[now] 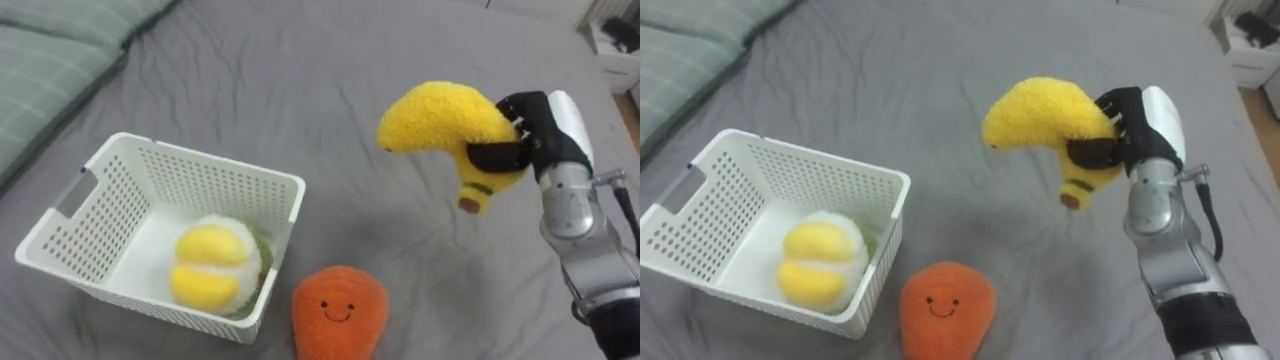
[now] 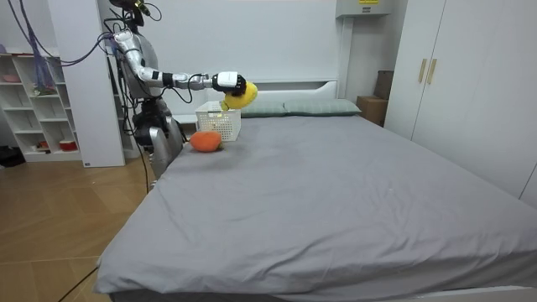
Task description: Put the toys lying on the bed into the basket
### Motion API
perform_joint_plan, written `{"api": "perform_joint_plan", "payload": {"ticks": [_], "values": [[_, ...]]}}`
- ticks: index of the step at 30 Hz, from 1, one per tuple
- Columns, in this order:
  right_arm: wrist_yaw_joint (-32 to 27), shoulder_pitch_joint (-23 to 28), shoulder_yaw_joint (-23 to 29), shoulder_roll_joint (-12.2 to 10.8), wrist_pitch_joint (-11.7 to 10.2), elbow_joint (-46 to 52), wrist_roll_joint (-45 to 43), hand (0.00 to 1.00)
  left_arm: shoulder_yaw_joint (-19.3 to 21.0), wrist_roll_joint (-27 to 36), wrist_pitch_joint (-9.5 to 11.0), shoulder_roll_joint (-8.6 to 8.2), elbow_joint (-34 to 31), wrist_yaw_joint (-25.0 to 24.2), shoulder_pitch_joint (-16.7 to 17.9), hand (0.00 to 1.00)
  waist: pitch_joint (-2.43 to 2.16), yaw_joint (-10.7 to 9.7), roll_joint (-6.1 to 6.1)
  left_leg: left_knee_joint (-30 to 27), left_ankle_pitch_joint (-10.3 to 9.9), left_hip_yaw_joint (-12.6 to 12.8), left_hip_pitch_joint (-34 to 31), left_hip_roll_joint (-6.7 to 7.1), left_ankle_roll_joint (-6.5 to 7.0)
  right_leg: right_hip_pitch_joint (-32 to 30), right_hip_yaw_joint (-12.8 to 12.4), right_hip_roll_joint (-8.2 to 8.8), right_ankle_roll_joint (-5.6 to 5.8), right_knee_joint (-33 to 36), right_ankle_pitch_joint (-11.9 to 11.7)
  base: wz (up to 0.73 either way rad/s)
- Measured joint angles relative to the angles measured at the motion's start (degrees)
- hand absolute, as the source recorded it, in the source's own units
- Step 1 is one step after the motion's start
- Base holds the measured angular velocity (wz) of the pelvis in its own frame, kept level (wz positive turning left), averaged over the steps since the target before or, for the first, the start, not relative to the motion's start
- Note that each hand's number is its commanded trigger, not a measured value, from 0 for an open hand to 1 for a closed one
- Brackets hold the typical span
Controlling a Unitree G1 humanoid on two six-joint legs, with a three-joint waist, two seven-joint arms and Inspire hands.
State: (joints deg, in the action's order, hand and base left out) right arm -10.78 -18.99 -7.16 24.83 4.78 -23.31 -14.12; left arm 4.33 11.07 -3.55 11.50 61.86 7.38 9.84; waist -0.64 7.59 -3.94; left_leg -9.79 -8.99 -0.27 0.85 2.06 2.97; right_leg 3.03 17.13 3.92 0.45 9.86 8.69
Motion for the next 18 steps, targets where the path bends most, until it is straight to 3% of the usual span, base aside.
{"api": "perform_joint_plan", "payload": {"ticks": [9, 14, 18], "values": [[2.27, 0.69, 0.0, -1.06, 0.29, 8.14, -2.66, 1.0, 0.06, -0.03, 0.01, -1.01, -0.45, 1.06, -0.52, 0.0, 0.45, -0.2, 0.48, 0.18, 0.11, -0.08, 0.91, 0.1, 0.08, 0.98, 0.25, -0.17, 0.13, -0.08, -0.05, 0.0], [3.06, 2.11, 0.03, -2.23, 0.72, 13.91, -5.91, 1.0, 0.02, -0.13, -0.17, -1.33, -1.38, 0.95, -0.23, 0.0, 0.64, -0.72, 0.33, 0.4, 0.09, -1.44, 0.75, 0.5, 0.11, 1.3, 1.22, -0.02, 0.52, -0.11, 0.18, 0.13], [5.05, 2.12, -0.15, -2.5, 1.33, 18.64, -6.42, 1.0, -0.02, -0.68, -0.13, -1.35, -1.05, 0.8, 0.01, 0.0, 1.11, -0.08, 0.24, 0.44, -0.06, -1.66, 0.97, 0.56, 0.3, 1.68, 1.75, 0.09, 0.56, -0.13, 0.21, 0.04]]}}
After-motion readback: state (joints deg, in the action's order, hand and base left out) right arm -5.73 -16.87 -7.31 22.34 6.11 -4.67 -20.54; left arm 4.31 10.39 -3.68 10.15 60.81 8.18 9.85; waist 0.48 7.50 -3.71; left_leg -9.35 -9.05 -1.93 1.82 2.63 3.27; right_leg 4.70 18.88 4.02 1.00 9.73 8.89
